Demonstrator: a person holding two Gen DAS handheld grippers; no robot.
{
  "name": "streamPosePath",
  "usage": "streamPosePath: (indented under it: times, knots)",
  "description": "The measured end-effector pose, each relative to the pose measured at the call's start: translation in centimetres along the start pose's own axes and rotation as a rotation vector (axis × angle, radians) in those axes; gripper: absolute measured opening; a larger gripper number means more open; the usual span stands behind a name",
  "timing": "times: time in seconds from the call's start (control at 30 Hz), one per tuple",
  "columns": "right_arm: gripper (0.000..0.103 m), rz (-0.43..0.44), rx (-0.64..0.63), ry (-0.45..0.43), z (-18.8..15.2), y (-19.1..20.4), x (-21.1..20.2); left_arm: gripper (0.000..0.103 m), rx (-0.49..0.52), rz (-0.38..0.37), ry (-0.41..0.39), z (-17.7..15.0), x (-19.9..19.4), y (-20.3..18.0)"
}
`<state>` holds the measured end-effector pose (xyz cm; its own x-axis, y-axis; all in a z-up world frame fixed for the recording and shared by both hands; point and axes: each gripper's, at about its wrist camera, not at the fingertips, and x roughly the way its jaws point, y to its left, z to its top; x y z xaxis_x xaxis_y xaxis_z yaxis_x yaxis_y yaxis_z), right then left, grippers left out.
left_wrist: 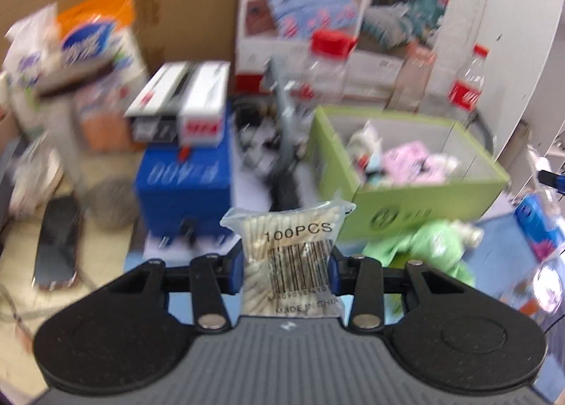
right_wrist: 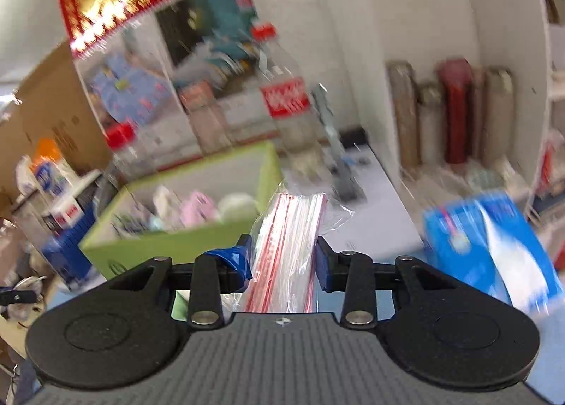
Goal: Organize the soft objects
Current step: 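Drop the swab bag and straw bag into the lime-green box, opening both grippers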
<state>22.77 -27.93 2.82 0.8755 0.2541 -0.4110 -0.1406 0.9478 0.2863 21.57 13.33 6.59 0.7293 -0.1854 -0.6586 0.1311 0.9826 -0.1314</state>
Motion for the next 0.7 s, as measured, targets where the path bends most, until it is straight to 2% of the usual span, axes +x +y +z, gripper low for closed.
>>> streamPosePath:
  times: [0.1, 0.2, 0.33, 0.37, 0.4, 0.43, 0.47, 0.5, 0.7]
  knots:
    - [0.020, 0.050, -0.041, -0.020, 3.3, 1.8, 2.9, 0.042, 0.023, -0.060, -0.021, 3.9, 2.0, -2.6]
    - [0.021, 0.074, -0.070, 0.004, 5.5, 3.2, 6.9, 0.042, 0.046, -0.099, -0.014, 6.9, 5.1, -5.1]
    - [0.022, 0.097, -0.092, 0.065, 6.1, 3.7, 11.3, 0.042, 0.068, -0.111, 0.026, 9.0, 9.7, -7.2]
    - [0.026, 0.101, -0.092, 0.078, 6.0, 3.9, 12.3, 0.042, 0.081, -0.114, 0.038, 9.1, 10.8, -7.5]
    - [0.028, 0.112, -0.090, 0.101, 5.8, 3.8, 13.3, 0.047, 0.091, -0.109, 0.053, 9.1, 11.6, -7.7]
    - [0.029, 0.119, -0.076, 0.130, 5.6, 3.8, 14.2, 0.064, 0.096, -0.102, 0.065, 9.1, 12.3, -8.0]
    - [0.030, 0.118, -0.060, 0.161, 5.4, 3.8, 14.9, 0.077, 0.098, -0.089, 0.068, 9.1, 12.8, -8.1]
    - [0.032, 0.119, -0.051, 0.181, 5.3, 3.8, 15.4, 0.083, 0.096, -0.083, 0.050, 9.0, 12.9, -8.2]
    - [0.044, 0.107, -0.097, 0.073, 6.2, 4.8, 14.2, 0.083, 0.114, -0.076, 0.015, 8.9, 12.3, -8.4]
